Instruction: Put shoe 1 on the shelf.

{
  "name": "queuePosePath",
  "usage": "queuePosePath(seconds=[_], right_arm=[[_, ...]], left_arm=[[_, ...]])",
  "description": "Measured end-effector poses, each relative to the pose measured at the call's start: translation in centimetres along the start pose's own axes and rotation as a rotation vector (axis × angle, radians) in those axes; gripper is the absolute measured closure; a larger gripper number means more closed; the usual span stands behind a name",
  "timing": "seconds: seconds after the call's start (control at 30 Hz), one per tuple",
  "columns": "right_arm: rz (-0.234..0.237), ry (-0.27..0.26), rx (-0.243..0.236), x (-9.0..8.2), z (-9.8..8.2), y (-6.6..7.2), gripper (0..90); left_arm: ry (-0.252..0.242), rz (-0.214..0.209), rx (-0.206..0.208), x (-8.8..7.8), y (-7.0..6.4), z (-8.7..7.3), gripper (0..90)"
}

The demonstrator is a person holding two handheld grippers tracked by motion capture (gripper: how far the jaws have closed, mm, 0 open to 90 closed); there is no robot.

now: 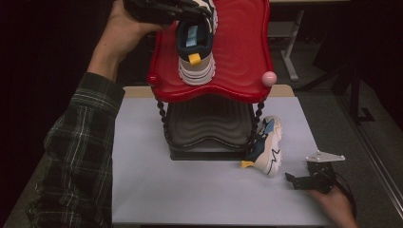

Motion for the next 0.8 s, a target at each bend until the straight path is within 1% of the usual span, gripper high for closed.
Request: queuePosePath(seconds=[0.17,0.33,0.37,0.4,0.43,0.5,0.53,0.57,0.63,0.7,0.77,0.8], right_arm=[[0.0,0.0,0.0,0.0,0.0,0.0,1.3],[0.001,0.0,0.0,0.0,0.0,0.0,1.3],[0.001,0.0,0.0,0.0,0.0,0.0,1.3],[0.001,0.0,0.0,0.0,0.0,0.0,1.3],[0.0,0.0,0.0,0.0,0.0,0.0,1.3],[0.0,0.0,0.0,0.0,0.0,0.0,1.3],[0.0,0.0,0.0,0.0,0.0,0.0,1.3],[0.0,0.0,0.0,0.0,0.0,0.0,1.3],[0.0,0.0,0.002,0.0,0.0,0.0,1.3],[0.0,0.0,0.001,0.0,0.0,0.0,1.3],[0.0,0.0,0.001,0.0,0.0,0.0,1.3],[0.0,0.0,0.001,0.0,0.0,0.0,1.3]], left_arm=[[0.008,0.024,0.021,0.0,0.2,0.3,72.6],[-0.004,0.018,0.018,0.0,0.1,0.1,72.0],[-0.003,0.025,0.022,0.0,0.1,0.1,71.5],[-0.003,0.04,0.024,-0.1,0.0,0.1,69.8],[-0.003,0.048,0.011,-0.1,0.0,0.1,65.3],[0.0,0.035,-0.002,-0.1,0.0,0.0,54.8],[0.002,0.038,-0.008,-0.2,-0.1,-0.1,53.4],[0.002,0.033,-0.017,-0.3,-0.2,-0.3,50.8],[-0.017,0.021,-0.04,-0.8,-0.3,-0.6,45.9],[-0.035,0.0,-0.064,-1.4,-0.4,-0.9,41.5],[-0.027,0.006,-0.057,-1.9,-0.6,-1.0,39.7],[-0.012,0.006,-0.051,-2.2,-0.8,-1.0,38.5]])
Point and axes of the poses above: each handheld gripper's, and its own axes: x roughly forward along the jaws, z roughly out of its top, y roughly to its left, the point moved 1 cm from there along x, roughly forward along the jaws, and after that the axes turned 4 degrees about y, right-handed, at the moved point
